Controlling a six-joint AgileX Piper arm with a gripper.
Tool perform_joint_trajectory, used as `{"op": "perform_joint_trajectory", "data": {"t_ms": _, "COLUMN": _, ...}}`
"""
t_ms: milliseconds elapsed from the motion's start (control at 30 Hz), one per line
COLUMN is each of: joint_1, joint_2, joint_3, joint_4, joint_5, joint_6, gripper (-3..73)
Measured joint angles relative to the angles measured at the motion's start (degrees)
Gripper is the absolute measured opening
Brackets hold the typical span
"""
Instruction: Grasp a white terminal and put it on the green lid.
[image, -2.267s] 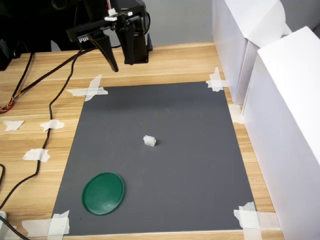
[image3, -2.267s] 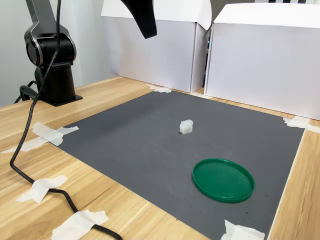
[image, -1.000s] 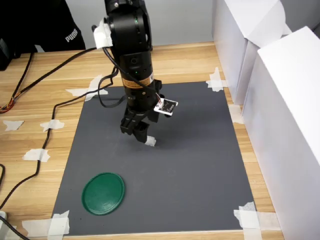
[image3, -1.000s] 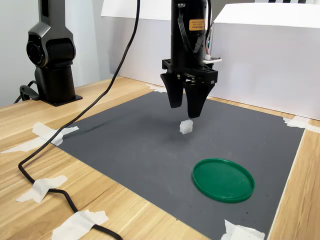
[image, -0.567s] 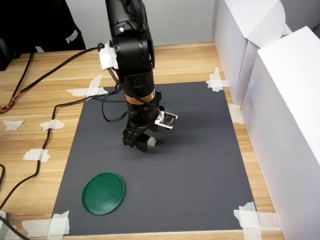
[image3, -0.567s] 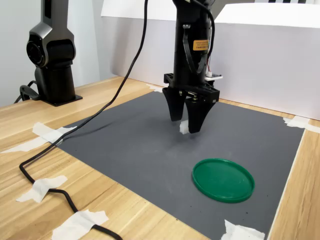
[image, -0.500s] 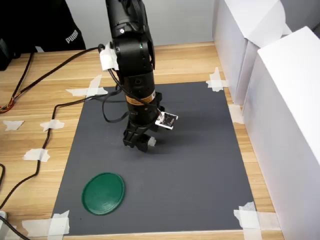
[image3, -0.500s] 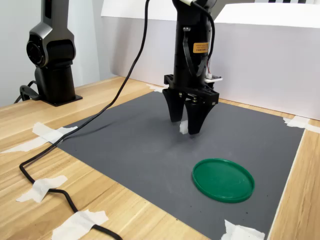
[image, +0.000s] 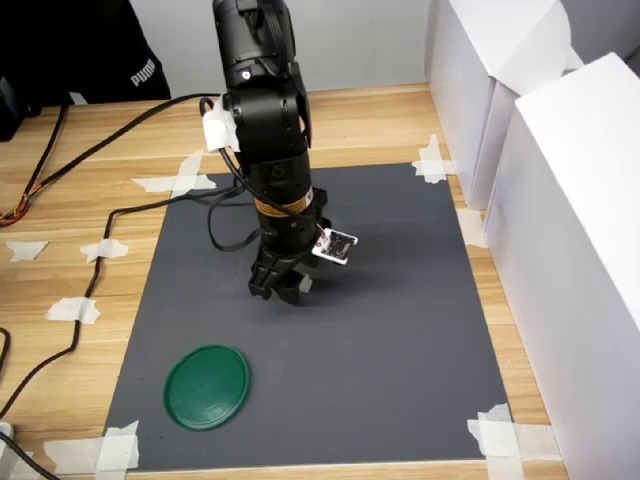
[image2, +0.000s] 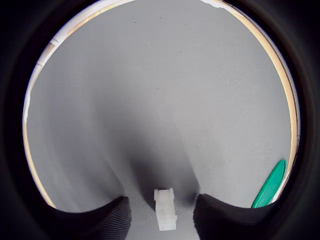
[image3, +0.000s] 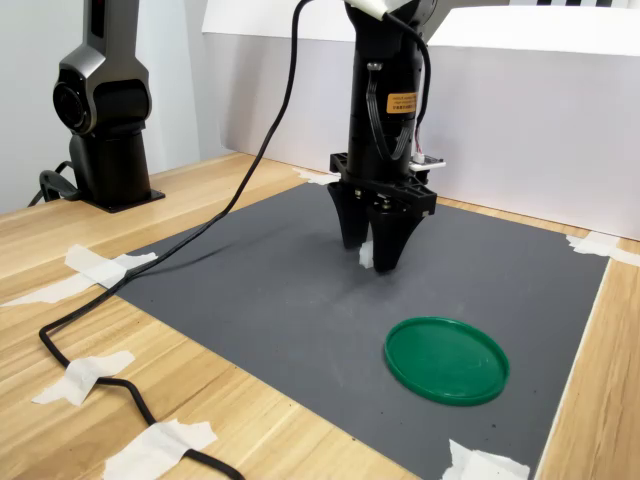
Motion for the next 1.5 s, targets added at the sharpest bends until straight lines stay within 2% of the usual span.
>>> {"op": "perform_joint_trajectory", "data": {"t_ms": 267, "joint_1": 0.0, "joint_2": 0.0, "joint_3": 0.0, "joint_4": 0.0, "joint_5": -0.9, "joint_6": 1.0, "gripper": 15.1}}
{"op": "perform_joint_trajectory", "data": {"t_ms": 333, "joint_1": 0.0, "joint_2": 0.0, "joint_3": 0.0, "joint_4": 0.0, "joint_5": -0.8, "joint_6": 1.5, "gripper": 8.4}}
{"op": "perform_joint_trajectory", "data": {"t_ms": 533, "joint_1": 0.0, "joint_2": 0.0, "joint_3": -0.1, "joint_4": -0.1, "joint_5": 0.1, "joint_6": 3.8, "gripper": 8.2}}
{"op": "perform_joint_trajectory", "data": {"t_ms": 700, "joint_1": -0.1, "joint_2": 0.0, "joint_3": -2.1, "joint_4": -1.7, "joint_5": 6.7, "joint_6": 6.9, "gripper": 8.2}}
{"op": "perform_joint_trajectory", "data": {"t_ms": 967, "joint_1": -4.2, "joint_2": 0.0, "joint_3": -19.2, "joint_4": -2.2, "joint_5": 18.7, "joint_6": 10.6, "gripper": 8.2}}
{"op": "perform_joint_trajectory", "data": {"t_ms": 1233, "joint_1": -10.3, "joint_2": 3.5, "joint_3": -33.7, "joint_4": -2.5, "joint_5": 20.6, "joint_6": 10.8, "gripper": 8.2}}
{"op": "perform_joint_trajectory", "data": {"t_ms": 1500, "joint_1": -11.3, "joint_2": 10.7, "joint_3": -36.9, "joint_4": -3.7, "joint_5": 19.7, "joint_6": 11.7, "gripper": 8.2}}
